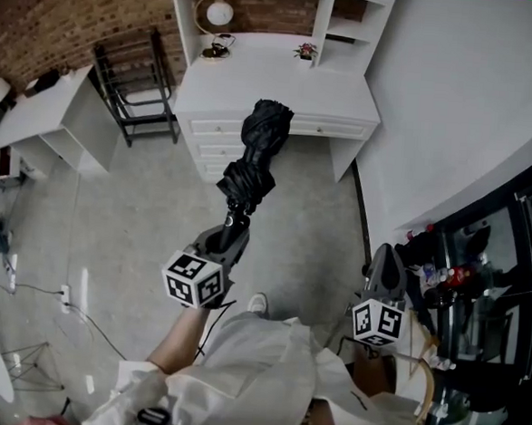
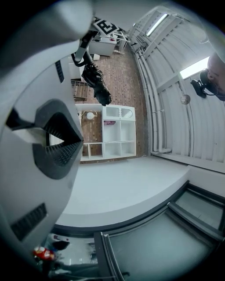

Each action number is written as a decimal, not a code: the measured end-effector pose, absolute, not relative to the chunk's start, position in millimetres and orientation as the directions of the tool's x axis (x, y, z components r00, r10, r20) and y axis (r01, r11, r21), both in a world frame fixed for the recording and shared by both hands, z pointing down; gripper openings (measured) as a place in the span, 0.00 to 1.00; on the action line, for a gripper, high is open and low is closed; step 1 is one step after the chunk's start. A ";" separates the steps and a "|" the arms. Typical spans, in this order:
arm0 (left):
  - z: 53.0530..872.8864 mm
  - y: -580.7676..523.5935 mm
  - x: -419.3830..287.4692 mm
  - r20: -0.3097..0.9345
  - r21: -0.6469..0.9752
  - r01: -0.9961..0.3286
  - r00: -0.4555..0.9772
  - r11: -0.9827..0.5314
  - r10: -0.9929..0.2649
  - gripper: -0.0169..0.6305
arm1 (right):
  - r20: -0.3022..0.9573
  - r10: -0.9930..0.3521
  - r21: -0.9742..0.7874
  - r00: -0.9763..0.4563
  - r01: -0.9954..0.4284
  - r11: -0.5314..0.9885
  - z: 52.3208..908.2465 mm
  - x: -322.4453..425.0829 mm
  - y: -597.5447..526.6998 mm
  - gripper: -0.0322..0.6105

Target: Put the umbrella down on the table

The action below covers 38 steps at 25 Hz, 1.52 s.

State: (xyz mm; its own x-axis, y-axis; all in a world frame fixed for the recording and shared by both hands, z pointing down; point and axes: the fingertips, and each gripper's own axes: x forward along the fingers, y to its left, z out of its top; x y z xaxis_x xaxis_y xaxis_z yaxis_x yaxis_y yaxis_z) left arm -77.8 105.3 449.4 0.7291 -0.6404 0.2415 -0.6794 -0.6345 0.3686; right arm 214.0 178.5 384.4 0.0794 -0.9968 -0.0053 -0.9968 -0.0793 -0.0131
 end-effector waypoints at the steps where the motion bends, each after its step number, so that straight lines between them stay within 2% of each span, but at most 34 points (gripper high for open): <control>1: 450.3 98.7 -79.7 0.243 0.371 -0.679 0.730 -0.634 -0.639 0.14 | -0.003 -0.997 -0.011 0.079 -0.997 -0.079 384.6 212.1 171.8 0.08; 12: 458.3 48.1 -94.0 0.261 0.378 -0.667 0.743 -0.643 -0.617 0.14 | 0.017 -0.997 -0.003 0.081 -0.997 -0.082 386.7 191.1 121.7 0.08; 24: 460.5 -1.3 -77.3 0.270 0.374 -0.673 0.737 -0.638 -0.619 0.14 | 0.011 -0.998 -0.009 0.067 -0.998 -0.067 388.8 206.4 62.3 0.08; 38: 453.8 -115.0 -12.3 0.271 0.377 -0.703 0.706 -0.603 -0.654 0.14 | -0.013 -1.000 -0.013 -0.004 -1.000 0.005 382.5 265.0 -63.9 0.08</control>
State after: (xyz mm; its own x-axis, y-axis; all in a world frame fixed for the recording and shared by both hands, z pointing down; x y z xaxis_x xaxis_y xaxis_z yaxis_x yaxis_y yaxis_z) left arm -12.3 -115.0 453.8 0.7060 -0.6543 0.2711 -0.7034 -0.6028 0.3767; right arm 265.0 -63.9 382.5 -0.0044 -0.9999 -0.0126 -0.9999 0.0045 -0.0128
